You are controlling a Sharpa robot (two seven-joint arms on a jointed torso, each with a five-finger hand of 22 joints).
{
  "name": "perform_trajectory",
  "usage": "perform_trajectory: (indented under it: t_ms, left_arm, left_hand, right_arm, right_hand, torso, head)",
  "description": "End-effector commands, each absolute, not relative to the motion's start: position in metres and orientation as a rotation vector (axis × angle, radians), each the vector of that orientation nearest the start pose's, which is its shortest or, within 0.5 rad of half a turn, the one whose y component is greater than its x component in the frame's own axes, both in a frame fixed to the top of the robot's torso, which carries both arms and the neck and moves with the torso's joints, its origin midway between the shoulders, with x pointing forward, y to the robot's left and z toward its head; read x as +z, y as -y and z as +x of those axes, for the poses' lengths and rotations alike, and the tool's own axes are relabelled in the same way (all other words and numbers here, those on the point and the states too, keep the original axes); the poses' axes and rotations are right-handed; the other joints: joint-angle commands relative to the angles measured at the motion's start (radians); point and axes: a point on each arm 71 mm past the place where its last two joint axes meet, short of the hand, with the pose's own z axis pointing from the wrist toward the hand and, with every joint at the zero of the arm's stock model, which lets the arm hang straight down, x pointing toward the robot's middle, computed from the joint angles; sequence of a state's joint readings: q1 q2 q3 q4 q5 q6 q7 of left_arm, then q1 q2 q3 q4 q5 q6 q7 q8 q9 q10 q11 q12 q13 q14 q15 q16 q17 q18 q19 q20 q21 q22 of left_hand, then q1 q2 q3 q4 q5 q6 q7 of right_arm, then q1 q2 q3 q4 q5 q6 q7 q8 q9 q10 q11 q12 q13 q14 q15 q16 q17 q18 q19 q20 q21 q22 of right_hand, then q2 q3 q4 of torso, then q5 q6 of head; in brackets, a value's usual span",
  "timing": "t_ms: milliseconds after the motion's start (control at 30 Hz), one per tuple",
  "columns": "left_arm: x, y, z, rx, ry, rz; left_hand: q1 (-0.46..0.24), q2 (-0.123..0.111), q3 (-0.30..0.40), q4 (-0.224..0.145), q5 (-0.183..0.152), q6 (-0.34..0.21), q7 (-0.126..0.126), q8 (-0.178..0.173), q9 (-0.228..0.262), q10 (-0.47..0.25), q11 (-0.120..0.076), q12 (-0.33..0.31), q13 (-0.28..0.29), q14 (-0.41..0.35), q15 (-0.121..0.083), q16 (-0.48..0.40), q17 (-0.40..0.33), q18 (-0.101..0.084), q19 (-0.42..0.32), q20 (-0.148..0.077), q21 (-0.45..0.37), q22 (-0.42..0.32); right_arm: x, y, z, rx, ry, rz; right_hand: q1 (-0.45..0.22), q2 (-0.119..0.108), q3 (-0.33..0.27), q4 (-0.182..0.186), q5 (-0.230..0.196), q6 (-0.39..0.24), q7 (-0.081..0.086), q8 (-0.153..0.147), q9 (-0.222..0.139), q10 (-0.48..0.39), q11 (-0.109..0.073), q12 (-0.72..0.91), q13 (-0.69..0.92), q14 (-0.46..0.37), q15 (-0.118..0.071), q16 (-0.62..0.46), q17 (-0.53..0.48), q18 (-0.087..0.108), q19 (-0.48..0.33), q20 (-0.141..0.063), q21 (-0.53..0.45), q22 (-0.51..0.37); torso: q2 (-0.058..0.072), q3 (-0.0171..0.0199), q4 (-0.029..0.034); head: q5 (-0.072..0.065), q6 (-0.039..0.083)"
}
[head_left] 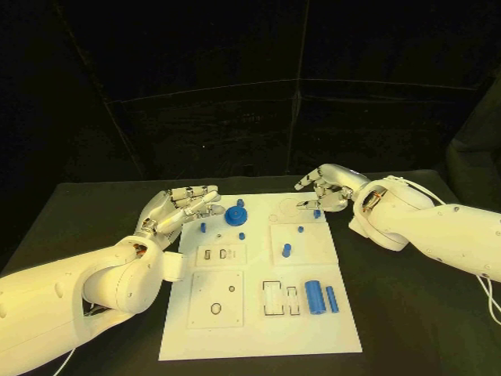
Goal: Assemble the parts on the task board
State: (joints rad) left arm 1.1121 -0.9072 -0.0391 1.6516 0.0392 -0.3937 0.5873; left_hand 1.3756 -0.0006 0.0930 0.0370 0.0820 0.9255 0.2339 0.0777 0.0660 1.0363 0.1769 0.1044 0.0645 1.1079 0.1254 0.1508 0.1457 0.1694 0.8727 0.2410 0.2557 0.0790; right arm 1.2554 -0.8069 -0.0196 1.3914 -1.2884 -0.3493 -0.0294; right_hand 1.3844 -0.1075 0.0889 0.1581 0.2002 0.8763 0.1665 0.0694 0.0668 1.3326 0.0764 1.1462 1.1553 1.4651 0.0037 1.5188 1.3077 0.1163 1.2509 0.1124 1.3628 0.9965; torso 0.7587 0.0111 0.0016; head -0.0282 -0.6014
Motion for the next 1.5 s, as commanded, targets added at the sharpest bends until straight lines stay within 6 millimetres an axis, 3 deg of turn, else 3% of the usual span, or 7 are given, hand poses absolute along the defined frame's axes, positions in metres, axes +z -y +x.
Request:
perform_trajectory:
  t_ms: [33, 167, 433, 600, 667, 1000, 1500]
  left_arm:
    - [-0.195, -0.208, 0.451, -1.628, -1.270, -1.118]
    - [-0.195, -0.207, 0.452, -1.631, -1.271, -1.117]
    - [-0.196, -0.205, 0.454, -1.631, -1.272, -1.118]
    - [-0.197, -0.204, 0.455, -1.631, -1.273, -1.118]
    - [-0.197, -0.204, 0.455, -1.631, -1.273, -1.119]
    - [-0.199, -0.204, 0.455, -1.629, -1.275, -1.120]
    - [-0.200, -0.204, 0.456, -1.627, -1.276, -1.122]
  left_hand:
    - [-0.001, 0.009, 0.001, -0.009, -0.005, 0.007, -0.004, -0.002, 0.000, 0.009, -0.003, -0.003, 0.000, 0.004, 0.004, -0.007, 0.001, 0.016, 0.005, 0.004, -0.004, -0.001]
    - [-0.001, 0.009, 0.001, -0.009, -0.005, 0.007, -0.004, -0.002, 0.000, 0.009, -0.003, -0.003, 0.000, 0.004, 0.004, -0.007, 0.001, 0.016, 0.005, 0.004, -0.004, -0.001]
    - [-0.001, 0.009, 0.001, -0.009, -0.005, 0.007, -0.004, -0.002, 0.000, 0.009, -0.003, -0.003, 0.000, 0.004, 0.004, -0.007, 0.001, 0.016, 0.005, 0.004, -0.004, -0.001]
    - [-0.001, 0.009, 0.001, -0.009, -0.005, 0.007, -0.004, -0.002, 0.000, 0.009, -0.003, -0.003, 0.000, 0.004, 0.004, -0.007, 0.001, 0.016, 0.005, 0.004, -0.004, -0.001]
    - [-0.001, 0.009, 0.001, -0.009, -0.005, 0.007, -0.004, -0.002, 0.000, 0.009, -0.003, -0.003, 0.000, 0.004, 0.004, -0.007, 0.001, 0.016, 0.005, 0.004, -0.004, -0.001]
    - [-0.002, 0.009, 0.001, -0.010, -0.005, 0.008, -0.005, -0.002, 0.000, 0.011, -0.003, -0.003, 0.000, 0.005, 0.003, -0.007, 0.001, 0.016, 0.006, 0.004, -0.005, -0.002]
    - [-0.002, 0.009, 0.001, -0.010, -0.005, 0.008, -0.005, -0.002, 0.000, 0.011, -0.003, -0.003, 0.000, 0.005, 0.003, -0.007, 0.001, 0.016, 0.006, 0.004, -0.005, -0.002]
  right_arm:
    - [-0.150, 0.231, 0.522, 0.784, -1.553, 0.024]
    - [-0.152, 0.247, 0.525, 0.763, -1.561, 0.023]
    - [-0.159, 0.262, 0.530, 0.725, -1.585, 0.018]
    - [-0.164, 0.267, 0.533, 0.709, -1.609, 0.016]
    - [-0.166, 0.268, 0.534, 0.703, -1.620, 0.011]
    - [-0.177, 0.271, 0.534, 0.687, -1.676, -0.009]
    - [-0.183, 0.271, 0.535, 0.669, -1.711, -0.023]
  right_hand:
    - [0.012, -0.002, -0.002, -0.007, 0.005, -0.007, 0.001, -0.003, -0.001, -0.009, 0.000, -0.006, -0.004, 0.074, -0.003, -0.004, 0.115, -0.006, -0.006, -0.002, -0.005, -0.001]
    - [0.014, -0.005, -0.007, -0.010, 0.011, -0.006, 0.002, -0.002, 0.000, -0.011, 0.000, -0.010, -0.007, 0.074, -0.002, -0.005, 0.114, -0.006, -0.008, -0.002, -0.006, -0.003]
    - [0.016, -0.006, -0.009, -0.012, 0.014, -0.004, 0.002, -0.001, 0.001, -0.012, 0.001, -0.012, -0.008, 0.073, -0.002, -0.006, 0.112, -0.005, -0.010, -0.002, -0.008, -0.007]
    - [0.019, -0.006, -0.011, -0.015, 0.018, -0.003, 0.003, 0.000, 0.001, -0.013, 0.001, -0.012, -0.008, 0.073, -0.001, -0.006, 0.111, -0.005, -0.011, -0.001, -0.009, -0.009]
    - [0.020, -0.005, -0.011, -0.016, 0.019, -0.002, 0.003, 0.000, 0.001, -0.012, 0.001, -0.012, -0.008, 0.073, -0.001, -0.007, 0.110, -0.005, -0.012, -0.001, -0.009, -0.010]
    - [0.027, -0.004, -0.015, -0.023, 0.020, 0.005, 0.001, 0.004, 0.003, -0.012, 0.000, -0.011, -0.007, 0.073, -0.002, -0.007, 0.110, -0.005, -0.013, -0.001, -0.010, -0.012]
    - [0.034, 0.011, -0.020, -0.033, 0.021, 0.036, -0.005, 0.017, 0.007, -0.005, -0.005, -0.002, 0.002, 0.073, -0.006, -0.007, 0.111, -0.005, -0.011, -0.004, -0.010, -0.010]
  torso:
    - [-0.002, 0.0029, -0.0072]
    - [0.000, 0.0074, -0.0086]
    - [0.000, 0.0035, -0.0066]
    - [-0.001, 0.0031, -0.0042]
    - [-0.001, 0.0019, -0.0061]
    - [-0.001, 0.0023, -0.0068]
    - [-0.002, 0.0026, -0.0061]
  head:
    - [-0.003, 0.003]
    - [-0.015, 0.005]
    - [-0.021, 0.001]
    - [-0.022, -0.003]
    - [-0.021, -0.005]
    - [-0.021, -0.013]
    - [-0.024, -0.014]
